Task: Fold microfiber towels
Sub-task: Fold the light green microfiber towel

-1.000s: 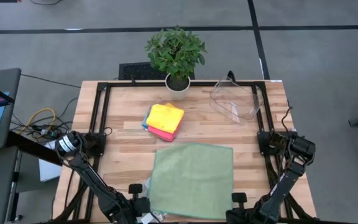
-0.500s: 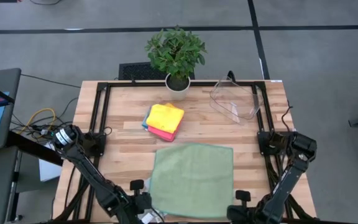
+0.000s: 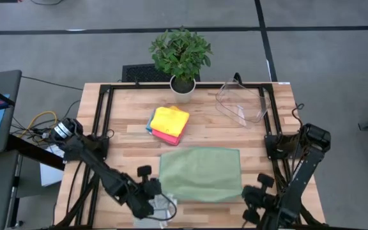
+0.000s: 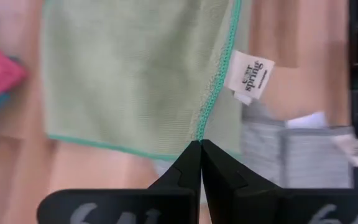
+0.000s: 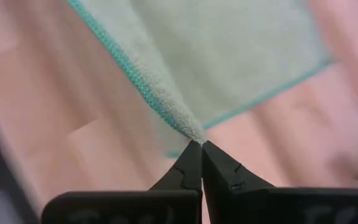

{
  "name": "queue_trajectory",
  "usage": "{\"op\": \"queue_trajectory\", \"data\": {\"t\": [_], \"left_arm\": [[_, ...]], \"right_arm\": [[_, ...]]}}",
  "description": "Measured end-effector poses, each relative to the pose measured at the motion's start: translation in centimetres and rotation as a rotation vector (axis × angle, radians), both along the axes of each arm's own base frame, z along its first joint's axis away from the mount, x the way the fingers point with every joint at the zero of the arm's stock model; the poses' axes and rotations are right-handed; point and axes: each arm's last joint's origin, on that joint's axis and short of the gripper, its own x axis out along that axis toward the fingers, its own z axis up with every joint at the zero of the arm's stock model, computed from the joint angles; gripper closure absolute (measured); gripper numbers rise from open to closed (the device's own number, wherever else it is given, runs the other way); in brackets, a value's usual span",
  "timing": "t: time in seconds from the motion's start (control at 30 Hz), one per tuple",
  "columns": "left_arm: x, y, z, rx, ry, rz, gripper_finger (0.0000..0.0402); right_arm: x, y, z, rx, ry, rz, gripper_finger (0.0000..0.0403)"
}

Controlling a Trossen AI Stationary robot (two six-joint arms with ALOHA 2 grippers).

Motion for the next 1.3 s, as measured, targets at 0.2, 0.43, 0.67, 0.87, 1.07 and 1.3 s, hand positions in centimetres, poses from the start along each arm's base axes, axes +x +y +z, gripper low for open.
{"op": "queue_trajectory", "data": {"t": [0.2,0.43,0.67,0.87,1.07,1.3], "left_arm": [[0.9,2.8,0.2,0.129,0.047,0.017,0.0401],[1.9,5.5,-0.2,0.241,0.077,0.062,0.0401],[2.3,7.5,-1.5,0.284,0.124,0.091,0.0401],[2.8,8.7,-1.5,0.296,0.137,0.095,0.0401],[3.0,8.9,-1.5,0.299,0.133,0.106,0.0401],[3.0,9.0,-1.5,0.303,0.123,0.121,0.0401]], "right_arm": [[0.7,-2.9,1.0,-0.093,0.029,-0.07,0.0379],[1.3,-6.8,-0.7,-0.135,0.081,-0.115,0.0379],[2.0,-10.6,-2.2,-0.111,0.102,-0.092,0.0377],[2.6,-13.0,-3.5,-0.068,0.102,-0.081,0.0378],[3.2,-14.5,-5.1,-0.046,0.13,-0.092,0.0363],[3.2,-15.3,-5.8,-0.046,0.14,-0.134,0.0357]]}}
